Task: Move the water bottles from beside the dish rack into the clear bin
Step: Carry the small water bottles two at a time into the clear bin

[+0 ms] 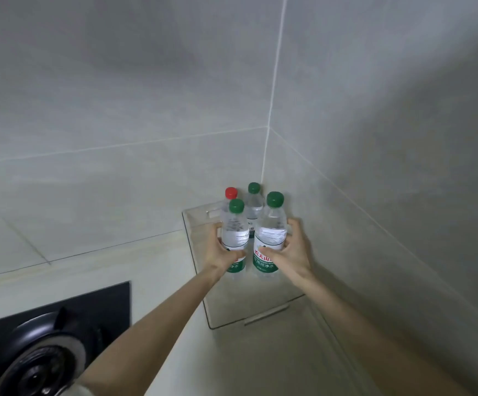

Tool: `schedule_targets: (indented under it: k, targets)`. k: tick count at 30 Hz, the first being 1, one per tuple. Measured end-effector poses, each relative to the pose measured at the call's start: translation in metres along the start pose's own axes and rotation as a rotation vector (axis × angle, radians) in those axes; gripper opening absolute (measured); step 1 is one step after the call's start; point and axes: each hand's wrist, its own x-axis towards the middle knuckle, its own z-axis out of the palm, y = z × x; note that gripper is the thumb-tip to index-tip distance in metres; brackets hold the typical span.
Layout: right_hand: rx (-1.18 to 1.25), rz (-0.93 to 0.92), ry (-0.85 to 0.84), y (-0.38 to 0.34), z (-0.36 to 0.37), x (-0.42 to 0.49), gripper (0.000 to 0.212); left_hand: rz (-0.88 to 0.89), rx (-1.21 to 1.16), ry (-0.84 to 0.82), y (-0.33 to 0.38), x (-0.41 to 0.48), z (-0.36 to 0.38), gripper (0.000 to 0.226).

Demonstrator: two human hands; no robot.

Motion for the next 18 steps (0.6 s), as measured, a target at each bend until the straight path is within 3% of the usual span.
schedule_targets:
  k: [9, 18]
  targets:
    - [-0.148, 0.033, -0.096, 0.032, 0.021, 0.023, 0.068, -0.079, 0.024, 0.036, -0.036, 0.028, 0.016, 0.073]
    - [-0.113, 0.105, -0.199, 0.061, 0.038, 0.037, 0.07, -0.109, 0.096, -0.033, -0.047, 0.035, 0.013, 0.078]
